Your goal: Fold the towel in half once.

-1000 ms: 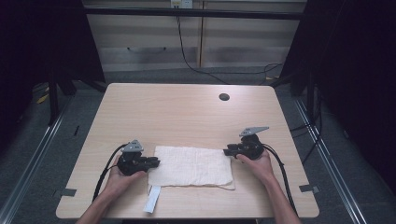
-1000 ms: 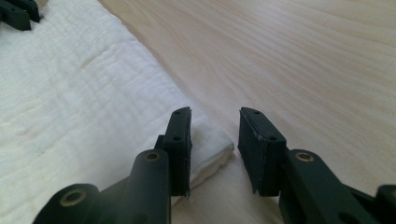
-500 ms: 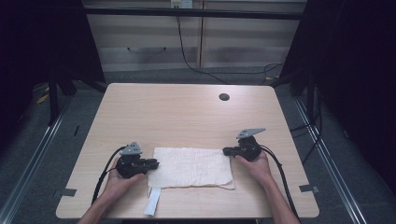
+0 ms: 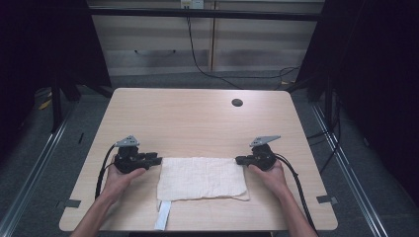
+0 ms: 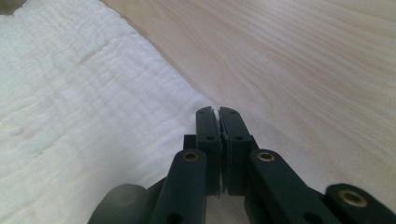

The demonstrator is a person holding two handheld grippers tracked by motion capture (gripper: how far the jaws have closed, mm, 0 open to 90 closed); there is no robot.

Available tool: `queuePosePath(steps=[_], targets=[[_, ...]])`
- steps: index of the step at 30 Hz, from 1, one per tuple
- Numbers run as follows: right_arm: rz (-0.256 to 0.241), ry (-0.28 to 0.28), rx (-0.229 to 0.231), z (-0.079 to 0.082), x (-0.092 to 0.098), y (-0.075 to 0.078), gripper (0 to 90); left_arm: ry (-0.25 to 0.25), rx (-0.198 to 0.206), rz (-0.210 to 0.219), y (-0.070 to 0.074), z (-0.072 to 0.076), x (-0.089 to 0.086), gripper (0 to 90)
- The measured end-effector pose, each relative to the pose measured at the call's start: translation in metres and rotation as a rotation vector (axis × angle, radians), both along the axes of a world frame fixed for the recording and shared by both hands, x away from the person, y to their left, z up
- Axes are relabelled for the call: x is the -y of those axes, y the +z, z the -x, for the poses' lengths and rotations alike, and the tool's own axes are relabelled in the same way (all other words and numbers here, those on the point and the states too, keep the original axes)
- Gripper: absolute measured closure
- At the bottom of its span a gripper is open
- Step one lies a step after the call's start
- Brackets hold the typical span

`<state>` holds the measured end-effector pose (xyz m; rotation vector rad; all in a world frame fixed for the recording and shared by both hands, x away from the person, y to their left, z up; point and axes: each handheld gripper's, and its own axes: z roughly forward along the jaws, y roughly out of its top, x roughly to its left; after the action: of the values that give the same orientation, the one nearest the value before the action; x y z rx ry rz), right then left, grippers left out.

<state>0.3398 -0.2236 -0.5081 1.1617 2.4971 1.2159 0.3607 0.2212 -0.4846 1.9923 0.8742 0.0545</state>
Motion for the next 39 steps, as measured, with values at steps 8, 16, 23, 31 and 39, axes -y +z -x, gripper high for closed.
queuePosePath(steps=[8,16,23,31,39], targets=[[0.001,-0.007,0.001,0.0,-0.001,0.0,88.2,-0.007,-0.033,-0.062,-0.019,-0.012,0.019,59.2],[0.006,-0.006,0.005,0.001,-0.001,0.0,88.2,-0.011,0.001,-0.103,-0.022,-0.011,0.022,52.9],[-0.009,-0.011,0.002,0.0,0.0,-0.001,88.1,-0.038,0.023,-0.102,-0.024,-0.008,0.023,53.4],[-0.011,-0.015,-0.001,0.0,0.001,-0.001,88.2,-0.077,0.088,-0.164,-0.023,-0.001,0.029,73.9],[-0.021,-0.025,0.006,0.001,0.003,0.0,88.2,-0.09,0.056,-0.13,-0.024,0.002,0.029,83.3]])
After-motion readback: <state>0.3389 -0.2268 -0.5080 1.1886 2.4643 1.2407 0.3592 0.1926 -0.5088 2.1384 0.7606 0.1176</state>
